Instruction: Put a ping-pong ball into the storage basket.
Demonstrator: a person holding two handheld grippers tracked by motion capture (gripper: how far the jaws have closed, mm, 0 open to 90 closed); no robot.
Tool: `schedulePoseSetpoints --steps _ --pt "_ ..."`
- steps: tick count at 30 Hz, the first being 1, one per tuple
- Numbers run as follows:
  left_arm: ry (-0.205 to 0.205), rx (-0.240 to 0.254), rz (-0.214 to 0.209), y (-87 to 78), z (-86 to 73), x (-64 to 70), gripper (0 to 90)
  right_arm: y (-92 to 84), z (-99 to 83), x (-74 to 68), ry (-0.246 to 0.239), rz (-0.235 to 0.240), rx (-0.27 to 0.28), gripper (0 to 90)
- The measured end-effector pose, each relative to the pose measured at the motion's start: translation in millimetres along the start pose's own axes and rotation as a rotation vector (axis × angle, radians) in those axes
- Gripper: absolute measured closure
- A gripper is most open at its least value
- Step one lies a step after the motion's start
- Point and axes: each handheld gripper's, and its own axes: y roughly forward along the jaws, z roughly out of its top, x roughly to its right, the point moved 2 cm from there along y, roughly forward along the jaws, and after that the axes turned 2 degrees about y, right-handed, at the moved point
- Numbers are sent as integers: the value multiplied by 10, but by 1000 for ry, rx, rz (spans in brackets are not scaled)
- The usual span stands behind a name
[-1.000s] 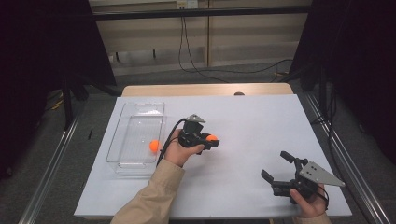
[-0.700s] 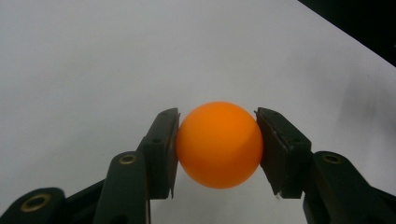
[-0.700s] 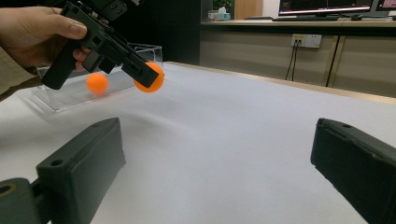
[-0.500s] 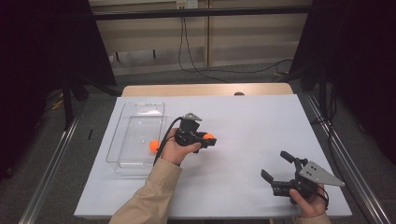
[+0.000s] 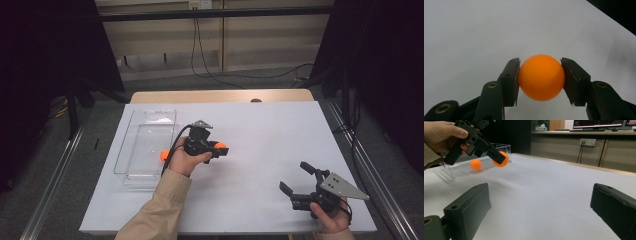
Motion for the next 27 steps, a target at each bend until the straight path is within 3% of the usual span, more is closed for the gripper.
schedulePoseSetpoints --steps 27 --pt "-22 19 18 -155 14 -89 509 -1 2 -2 4 0 3 21"
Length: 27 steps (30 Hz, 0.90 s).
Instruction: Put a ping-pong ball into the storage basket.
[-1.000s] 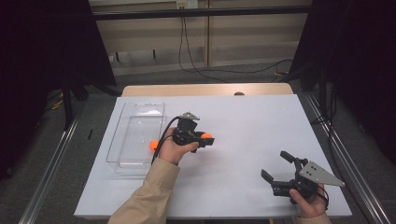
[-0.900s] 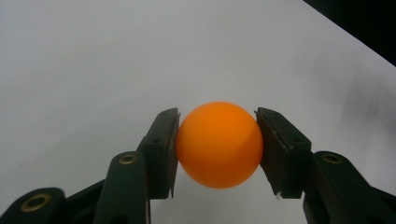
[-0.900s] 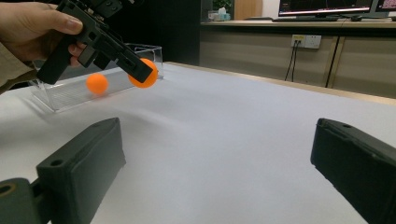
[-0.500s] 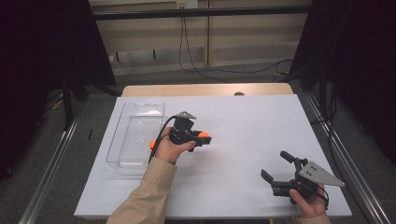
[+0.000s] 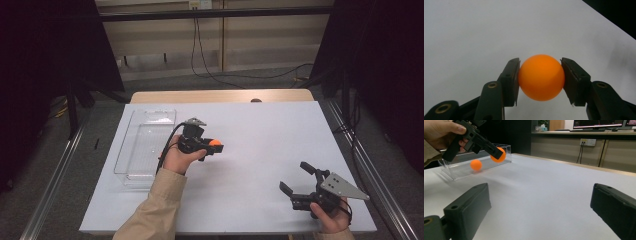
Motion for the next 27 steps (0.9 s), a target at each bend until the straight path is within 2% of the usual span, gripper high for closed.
schedulePoseSetpoints --steps 27 --pt "-17 8 23 -138 3 -95 509 -1 0 4 -1 0 0 21"
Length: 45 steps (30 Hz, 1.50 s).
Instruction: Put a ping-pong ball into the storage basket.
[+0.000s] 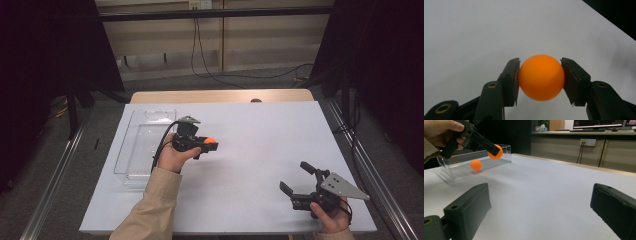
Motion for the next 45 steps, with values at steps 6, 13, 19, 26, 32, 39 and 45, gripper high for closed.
schedulePoseSetpoints --steps 6,13,19,26,32,39,45 --pt "-10 8 5 -41 3 -28 509 2 -2 -3 0 2 -2 21" --pt "-13 13 9 -75 5 -55 509 1 0 -3 -1 1 0 21" --pt "-16 15 13 -93 6 -67 509 1 1 -4 0 1 0 21" --pt "-18 20 15 -118 9 -78 509 0 0 -2 0 1 -1 21" --pt "-19 20 14 -134 8 -87 509 -1 2 -2 -1 1 1 21" --pt "-23 30 19 -166 14 -101 509 -1 3 -1 -2 1 1 21" --pt "-19 24 24 -188 15 -119 509 -4 5 2 -3 -1 2 21"
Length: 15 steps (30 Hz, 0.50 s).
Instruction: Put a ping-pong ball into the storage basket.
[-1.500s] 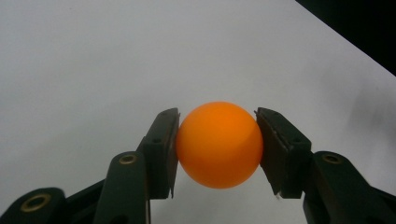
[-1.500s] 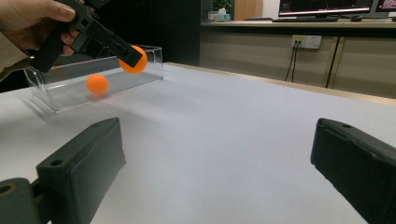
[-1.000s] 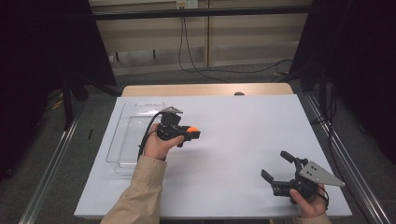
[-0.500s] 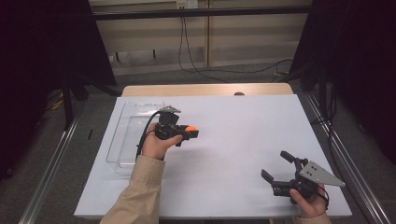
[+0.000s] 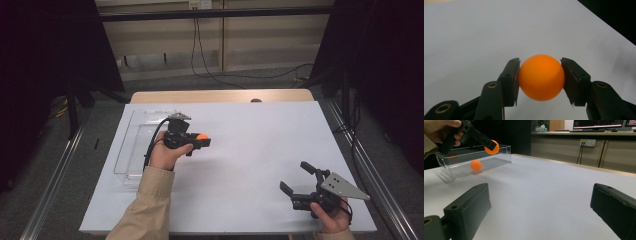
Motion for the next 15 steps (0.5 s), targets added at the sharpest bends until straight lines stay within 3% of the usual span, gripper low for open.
schedulePoseSetpoints --steps 15 --pt "-1 1 27 -73 2 -51 509 1 -5 -2 5 -1 -2 21"
